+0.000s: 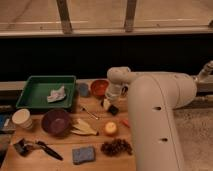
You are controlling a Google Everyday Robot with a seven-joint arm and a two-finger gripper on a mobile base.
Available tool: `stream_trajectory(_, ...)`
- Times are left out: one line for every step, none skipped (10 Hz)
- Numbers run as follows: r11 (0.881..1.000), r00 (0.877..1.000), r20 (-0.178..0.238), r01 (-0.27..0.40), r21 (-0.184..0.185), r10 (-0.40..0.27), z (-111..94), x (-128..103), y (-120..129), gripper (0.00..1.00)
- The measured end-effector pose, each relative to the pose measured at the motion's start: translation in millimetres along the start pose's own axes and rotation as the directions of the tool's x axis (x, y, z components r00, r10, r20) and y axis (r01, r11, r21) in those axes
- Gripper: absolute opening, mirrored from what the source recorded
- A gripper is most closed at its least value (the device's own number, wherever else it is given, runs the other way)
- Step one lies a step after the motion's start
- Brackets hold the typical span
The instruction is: Place eraser in purple bowl
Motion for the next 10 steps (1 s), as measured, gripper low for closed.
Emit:
stream_trajectory(1.0, 1.0, -0.001, 0.0, -0.001, 0.0, 0, 0, 0, 0.16)
stream_trajectory(1.0, 1.0, -0.002, 0.005, 0.0, -0.005, 1, -2, 2, 0.05)
stream_trajectory(1.0, 1.0, -0.005, 0.005, 0.025, -0.005, 2, 1, 5, 0.0)
stream_trajectory(0.998, 1.0, -0.002, 0.006, 0.06, -0.006, 0, 1, 12, 0.0)
stream_trajectory(0.997, 1.0, 0.008, 0.007, 0.074, -0.008, -3, 0, 17, 0.0)
stream_trajectory(0.997, 0.999, 0.037, -0.002, 0.082, -0.001, -14, 1, 17, 0.0)
stream_trajectory(0.996, 0.998, 0.064, -0.015, 0.083, 0.009, -26, 2, 13, 0.0)
stream_trajectory(0.997, 0.994, 0.105, -0.016, 0.076, 0.008, -43, -1, 10, 0.0)
stream_trajectory(0.998, 0.988, 0.156, -0.011, 0.064, 0.001, -63, -6, 10, 0.0)
stream_trajectory(0.999, 0.978, 0.21, -0.002, 0.048, -0.008, -81, -9, 10, 0.0)
